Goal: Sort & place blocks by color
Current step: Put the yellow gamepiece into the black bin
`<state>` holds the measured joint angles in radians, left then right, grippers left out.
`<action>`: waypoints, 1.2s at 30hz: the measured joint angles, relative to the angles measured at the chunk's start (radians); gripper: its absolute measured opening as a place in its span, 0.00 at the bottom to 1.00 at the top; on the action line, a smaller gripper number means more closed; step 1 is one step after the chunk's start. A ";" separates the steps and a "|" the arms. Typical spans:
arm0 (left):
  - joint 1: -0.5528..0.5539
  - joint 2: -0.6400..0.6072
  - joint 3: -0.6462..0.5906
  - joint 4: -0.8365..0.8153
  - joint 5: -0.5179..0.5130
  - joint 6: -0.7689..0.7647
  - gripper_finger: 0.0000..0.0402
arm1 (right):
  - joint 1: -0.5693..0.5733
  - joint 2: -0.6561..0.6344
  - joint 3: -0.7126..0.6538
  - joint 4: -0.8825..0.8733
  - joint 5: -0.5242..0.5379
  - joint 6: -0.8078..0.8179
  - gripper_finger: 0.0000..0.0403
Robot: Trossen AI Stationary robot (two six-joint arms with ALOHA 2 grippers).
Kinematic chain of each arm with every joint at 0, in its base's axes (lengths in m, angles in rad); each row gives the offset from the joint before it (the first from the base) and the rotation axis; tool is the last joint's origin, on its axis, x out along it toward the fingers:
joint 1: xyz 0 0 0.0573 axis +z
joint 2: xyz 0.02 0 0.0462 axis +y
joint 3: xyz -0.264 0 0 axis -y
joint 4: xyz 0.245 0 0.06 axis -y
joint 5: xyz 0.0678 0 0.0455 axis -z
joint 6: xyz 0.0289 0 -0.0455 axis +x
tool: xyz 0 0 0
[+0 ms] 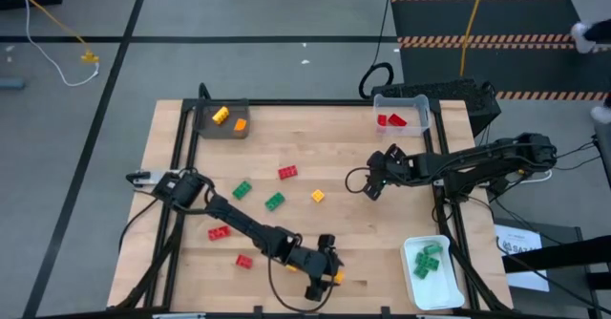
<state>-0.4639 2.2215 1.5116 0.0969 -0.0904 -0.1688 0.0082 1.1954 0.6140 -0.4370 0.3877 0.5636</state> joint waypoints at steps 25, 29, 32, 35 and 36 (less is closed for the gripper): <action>-0.007 -0.003 0.000 -0.077 -0.007 0.041 0.04 | 0.000 0.000 0.000 0.000 -0.001 0.000 0.50; -0.004 -0.003 0.000 -0.072 -0.007 0.048 0.01 | 0.000 0.000 0.000 0.000 -0.001 0.001 0.50; 0.005 -0.003 0.000 -0.072 -0.007 0.044 0.01 | 0.000 0.000 0.000 -0.001 -0.002 0.000 0.50; 0.017 -0.003 0.000 -0.071 -0.007 0.023 0.02 | 0.000 0.000 0.000 -0.001 -0.002 0.000 0.50; 0.020 -0.003 0.000 -0.071 -0.007 0.014 0.03 | 0.000 0.000 0.000 -0.002 -0.002 0.000 0.50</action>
<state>-0.4442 2.2189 1.5112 0.0256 -0.0973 -0.1546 0.0082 1.1954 0.6140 -0.4385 0.3859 0.5640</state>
